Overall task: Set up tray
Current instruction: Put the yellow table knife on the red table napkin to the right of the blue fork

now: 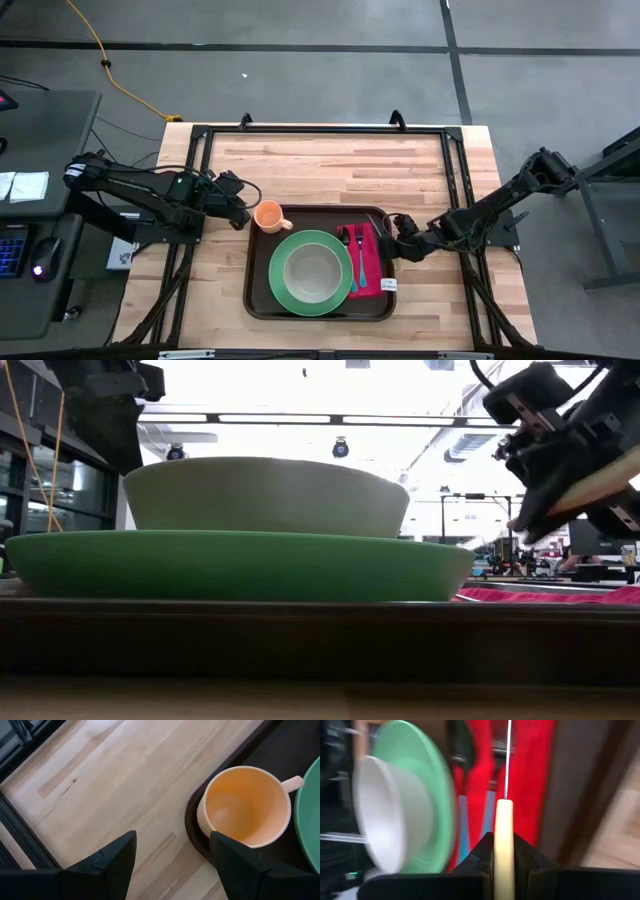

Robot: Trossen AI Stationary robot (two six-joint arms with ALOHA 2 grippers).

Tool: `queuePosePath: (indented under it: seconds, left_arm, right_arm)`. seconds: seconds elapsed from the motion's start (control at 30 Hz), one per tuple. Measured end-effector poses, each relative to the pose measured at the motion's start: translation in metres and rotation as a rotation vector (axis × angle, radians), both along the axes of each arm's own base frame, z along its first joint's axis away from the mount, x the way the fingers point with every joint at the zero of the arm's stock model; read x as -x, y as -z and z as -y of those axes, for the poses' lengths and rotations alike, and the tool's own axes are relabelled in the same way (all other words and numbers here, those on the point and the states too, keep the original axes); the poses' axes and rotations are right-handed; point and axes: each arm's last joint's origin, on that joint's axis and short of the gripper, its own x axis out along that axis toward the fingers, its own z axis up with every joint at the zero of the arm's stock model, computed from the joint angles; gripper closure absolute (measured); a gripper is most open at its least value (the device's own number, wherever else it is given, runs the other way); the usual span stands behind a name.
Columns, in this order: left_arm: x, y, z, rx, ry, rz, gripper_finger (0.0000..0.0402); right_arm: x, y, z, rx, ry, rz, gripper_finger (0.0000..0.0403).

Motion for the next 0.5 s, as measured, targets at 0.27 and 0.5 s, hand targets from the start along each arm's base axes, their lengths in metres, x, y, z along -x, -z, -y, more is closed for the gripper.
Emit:
queuePosePath:
  seconds: [0.27, 0.5]
  left_arm:
    - [0.003, -0.002, -0.001, 0.001, 0.012, 0.001, 0.0119]
    - [0.015, -0.01, -0.003, -0.01, 0.078, 0.021, 0.0119]
  right_arm:
    - [-0.006, -0.003, 0.002, -0.069, 0.062, 0.044, 0.0381]
    - [-0.012, -0.001, 0.005, -0.116, 0.081, 0.052, 0.0389]
